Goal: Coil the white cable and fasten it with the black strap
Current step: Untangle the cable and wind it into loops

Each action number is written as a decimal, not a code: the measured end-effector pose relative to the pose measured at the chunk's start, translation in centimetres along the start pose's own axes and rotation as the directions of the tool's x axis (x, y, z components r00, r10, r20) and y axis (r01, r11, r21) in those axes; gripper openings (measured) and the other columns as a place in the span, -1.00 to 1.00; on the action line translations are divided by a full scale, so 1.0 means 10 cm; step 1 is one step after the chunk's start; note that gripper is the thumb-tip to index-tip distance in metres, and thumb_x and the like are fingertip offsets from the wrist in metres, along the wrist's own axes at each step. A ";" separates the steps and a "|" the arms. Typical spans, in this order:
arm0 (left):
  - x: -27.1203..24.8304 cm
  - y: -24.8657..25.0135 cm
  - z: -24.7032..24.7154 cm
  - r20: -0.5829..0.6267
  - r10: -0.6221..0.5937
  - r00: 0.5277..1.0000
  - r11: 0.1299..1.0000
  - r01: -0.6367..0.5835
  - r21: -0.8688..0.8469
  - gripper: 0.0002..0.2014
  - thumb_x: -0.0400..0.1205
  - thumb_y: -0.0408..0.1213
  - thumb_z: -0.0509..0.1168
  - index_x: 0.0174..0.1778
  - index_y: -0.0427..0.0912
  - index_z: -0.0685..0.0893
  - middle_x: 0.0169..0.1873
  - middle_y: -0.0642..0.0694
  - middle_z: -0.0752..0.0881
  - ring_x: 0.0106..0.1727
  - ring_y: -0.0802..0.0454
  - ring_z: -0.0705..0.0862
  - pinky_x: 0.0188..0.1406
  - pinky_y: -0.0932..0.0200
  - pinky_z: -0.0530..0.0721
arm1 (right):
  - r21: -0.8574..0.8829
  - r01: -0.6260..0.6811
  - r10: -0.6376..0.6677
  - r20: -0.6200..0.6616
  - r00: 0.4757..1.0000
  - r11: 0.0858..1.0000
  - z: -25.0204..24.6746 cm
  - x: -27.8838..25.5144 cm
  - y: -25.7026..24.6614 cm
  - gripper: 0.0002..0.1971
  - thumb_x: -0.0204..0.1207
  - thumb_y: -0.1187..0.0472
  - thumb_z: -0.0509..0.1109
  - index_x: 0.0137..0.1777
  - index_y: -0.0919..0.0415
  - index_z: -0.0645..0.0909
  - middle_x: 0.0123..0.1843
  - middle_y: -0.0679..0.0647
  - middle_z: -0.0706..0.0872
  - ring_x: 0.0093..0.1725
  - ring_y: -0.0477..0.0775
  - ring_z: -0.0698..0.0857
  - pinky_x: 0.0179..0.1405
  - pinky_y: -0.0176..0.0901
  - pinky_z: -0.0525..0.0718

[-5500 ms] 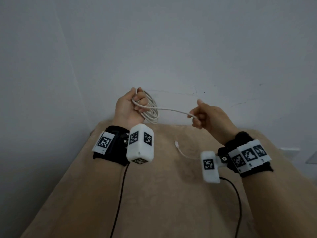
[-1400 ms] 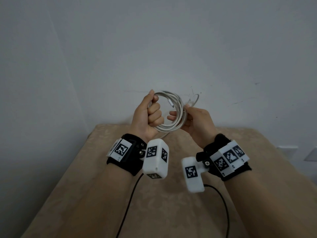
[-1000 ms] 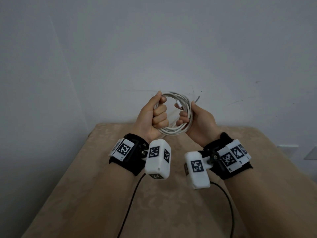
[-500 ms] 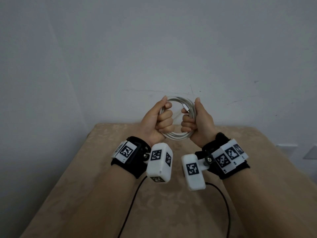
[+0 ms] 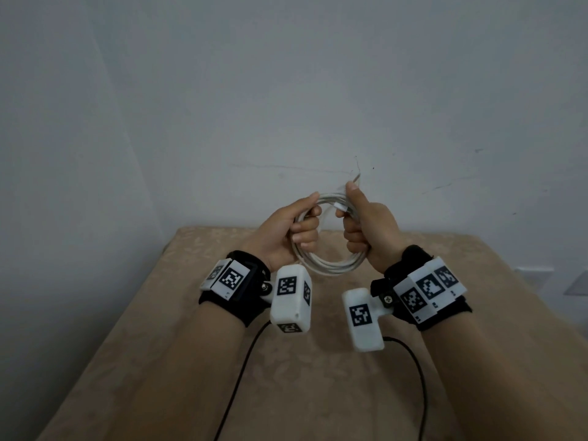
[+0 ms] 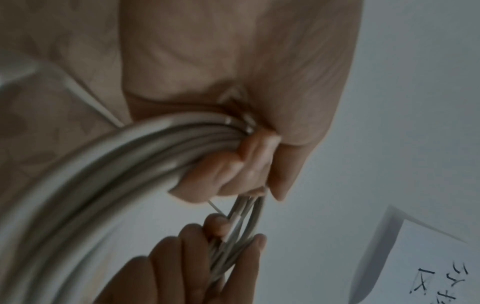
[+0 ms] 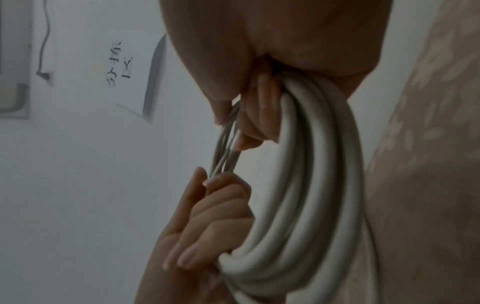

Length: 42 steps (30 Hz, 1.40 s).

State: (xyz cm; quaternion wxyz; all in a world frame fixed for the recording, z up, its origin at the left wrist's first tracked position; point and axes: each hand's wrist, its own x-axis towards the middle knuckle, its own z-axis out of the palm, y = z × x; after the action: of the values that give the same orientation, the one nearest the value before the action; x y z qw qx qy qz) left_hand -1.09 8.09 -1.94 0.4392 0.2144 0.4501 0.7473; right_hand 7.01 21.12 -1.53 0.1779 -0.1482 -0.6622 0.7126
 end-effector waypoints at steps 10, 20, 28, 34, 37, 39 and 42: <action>-0.08 0.11 -0.12 -0.131 -0.013 0.991 0.979 0.039 0.198 -0.64 0.64 -0.04 0.22 -0.01 -0.34 0.64 -0.29 -0.22 0.73 -0.29 -0.05 0.72 -0.20 0.12 0.72 | -0.259 0.000 0.033 0.123 0.992 0.966 -0.05 -0.02 -0.01 -0.51 0.59 -0.20 0.24 -0.36 0.21 0.50 -0.64 -0.09 0.22 -0.66 -0.10 0.13 -0.67 -0.36 0.11; -0.13 0.32 -0.07 0.023 0.588 0.808 0.466 -0.362 0.807 -0.73 0.69 -0.33 0.20 0.26 -0.11 0.68 0.45 0.06 0.49 0.52 0.23 0.32 0.47 0.26 0.27 | -0.483 0.020 0.147 0.307 0.940 0.875 0.05 -0.10 -0.04 -0.50 0.56 -0.22 0.26 -0.34 0.23 0.54 -0.63 -0.06 0.23 -0.66 -0.10 0.12 -0.67 -0.37 0.13; -0.13 0.26 -0.08 0.010 0.451 0.893 0.450 -0.237 0.861 -0.65 0.71 -0.10 0.16 0.01 -0.18 0.82 -0.06 -0.05 0.83 -0.03 0.19 0.76 0.23 0.18 0.60 | -0.416 0.137 -0.057 0.198 0.979 0.899 0.02 -0.10 -0.11 -0.47 0.58 -0.18 0.26 -0.44 0.23 0.54 -0.65 -0.02 0.26 -0.68 -0.07 0.14 -0.69 -0.36 0.15; -0.16 0.28 -0.06 -0.014 0.309 0.951 0.655 -0.202 0.728 -0.66 0.72 -0.23 0.16 0.03 -0.40 0.76 -0.17 -0.21 0.83 -0.18 0.06 0.80 -0.06 0.27 0.71 | -0.400 0.188 -0.142 0.141 0.980 0.897 -0.01 -0.08 -0.13 -0.47 0.59 -0.15 0.26 -0.45 0.24 0.58 -0.64 0.02 0.28 -0.71 -0.09 0.17 -0.71 -0.38 0.19; -0.18 0.26 -0.05 -0.014 0.226 0.974 0.714 -0.156 0.682 -0.63 0.74 -0.22 0.13 0.06 -0.45 0.73 -0.12 -0.33 0.81 -0.18 -0.05 0.81 -0.07 0.18 0.75 | -0.379 0.205 -0.171 0.120 0.978 0.903 -0.01 -0.08 -0.14 -0.48 0.59 -0.13 0.27 -0.45 0.25 0.59 -0.63 0.04 0.27 -0.71 -0.08 0.17 -0.72 -0.36 0.19; -0.18 0.24 -0.03 -0.010 0.199 0.980 0.771 -0.150 0.619 -0.64 0.75 -0.23 0.10 0.03 -0.42 0.72 -0.19 -0.31 0.81 -0.22 -0.08 0.81 -0.03 0.09 0.77 | -0.358 0.216 -0.195 0.093 0.976 0.909 -0.01 -0.08 -0.15 -0.49 0.58 -0.14 0.28 -0.43 0.26 0.60 -0.63 0.03 0.26 -0.70 -0.08 0.16 -0.71 -0.35 0.19; -0.19 0.22 0.05 -0.015 0.178 0.984 0.867 -0.149 0.475 -0.62 0.77 -0.27 0.04 -0.03 -0.43 0.70 -0.33 -0.29 0.79 -0.31 -0.12 0.79 -0.06 0.00 0.78 | -0.292 0.241 -0.240 0.040 0.970 0.926 -0.01 -0.08 -0.17 -0.49 0.59 -0.14 0.29 -0.46 0.22 0.61 -0.66 -0.03 0.25 -0.69 -0.09 0.16 -0.71 -0.35 0.17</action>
State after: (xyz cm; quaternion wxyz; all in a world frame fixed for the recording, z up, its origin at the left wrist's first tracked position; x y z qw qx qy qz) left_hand -0.76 6.30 0.36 0.2956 0.3301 0.6111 0.6559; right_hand 7.86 20.92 0.09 0.2389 -0.0896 -0.7744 0.5789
